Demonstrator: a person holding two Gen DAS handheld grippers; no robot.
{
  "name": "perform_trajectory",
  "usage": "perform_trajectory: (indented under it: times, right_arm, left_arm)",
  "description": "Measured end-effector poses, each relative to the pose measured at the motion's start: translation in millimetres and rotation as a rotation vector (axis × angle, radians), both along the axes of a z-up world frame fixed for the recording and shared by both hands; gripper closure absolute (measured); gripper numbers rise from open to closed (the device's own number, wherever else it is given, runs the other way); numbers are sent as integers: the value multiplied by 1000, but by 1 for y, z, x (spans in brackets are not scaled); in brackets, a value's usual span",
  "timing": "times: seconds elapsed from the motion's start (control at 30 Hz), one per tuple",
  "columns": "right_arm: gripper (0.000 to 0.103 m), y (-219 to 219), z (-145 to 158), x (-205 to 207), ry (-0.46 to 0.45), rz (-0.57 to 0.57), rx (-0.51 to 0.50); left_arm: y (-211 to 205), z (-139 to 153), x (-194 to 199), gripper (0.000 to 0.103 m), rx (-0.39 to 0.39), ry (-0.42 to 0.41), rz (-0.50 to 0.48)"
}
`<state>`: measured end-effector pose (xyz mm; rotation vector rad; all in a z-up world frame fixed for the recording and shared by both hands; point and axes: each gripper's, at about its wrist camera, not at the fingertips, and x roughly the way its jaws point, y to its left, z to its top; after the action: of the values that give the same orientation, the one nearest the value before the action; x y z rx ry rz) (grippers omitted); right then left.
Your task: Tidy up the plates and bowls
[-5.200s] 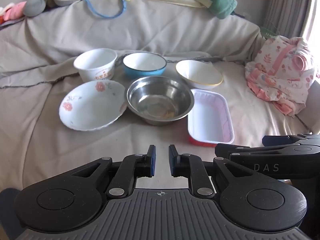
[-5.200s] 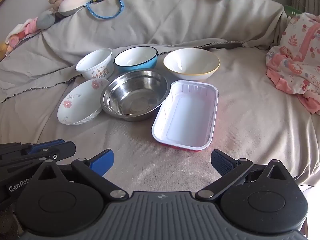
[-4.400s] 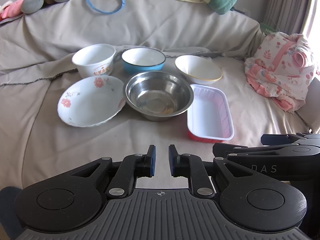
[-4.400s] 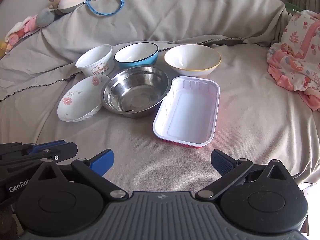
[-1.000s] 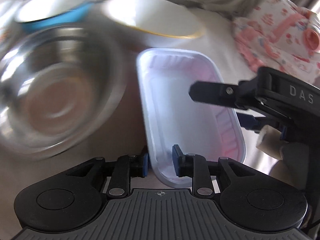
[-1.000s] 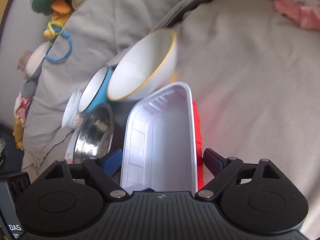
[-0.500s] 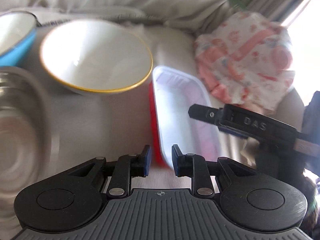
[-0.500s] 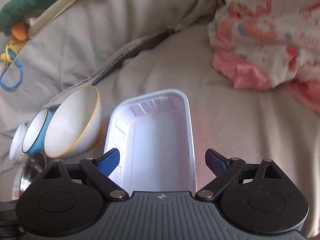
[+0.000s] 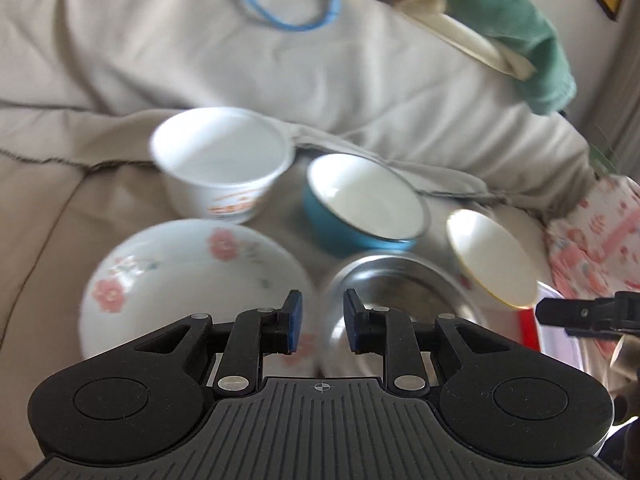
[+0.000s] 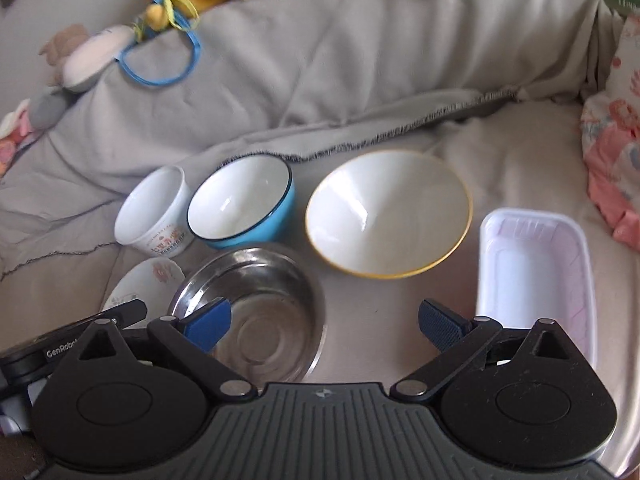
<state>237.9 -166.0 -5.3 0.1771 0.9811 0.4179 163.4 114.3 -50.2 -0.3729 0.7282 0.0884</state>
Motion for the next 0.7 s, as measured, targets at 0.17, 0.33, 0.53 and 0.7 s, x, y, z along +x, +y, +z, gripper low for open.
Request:
perform_trajectory:
  times: [0.17, 0.33, 0.53, 0.7]
  right_arm:
    - [0, 36, -45, 9, 32, 71, -14]
    - [0, 34, -74, 15, 114, 53, 9]
    - [0, 34, -97, 21, 208, 77, -1]
    - [0, 42, -97, 6, 150, 19, -38]
  left_arm:
    - [18, -22, 6, 77, -49, 40, -3]
    - [17, -39, 20, 74, -77, 41, -38]
    - [9, -44, 27, 79, -75, 52, -79]
    - [5, -45, 23, 81, -43, 55, -90]
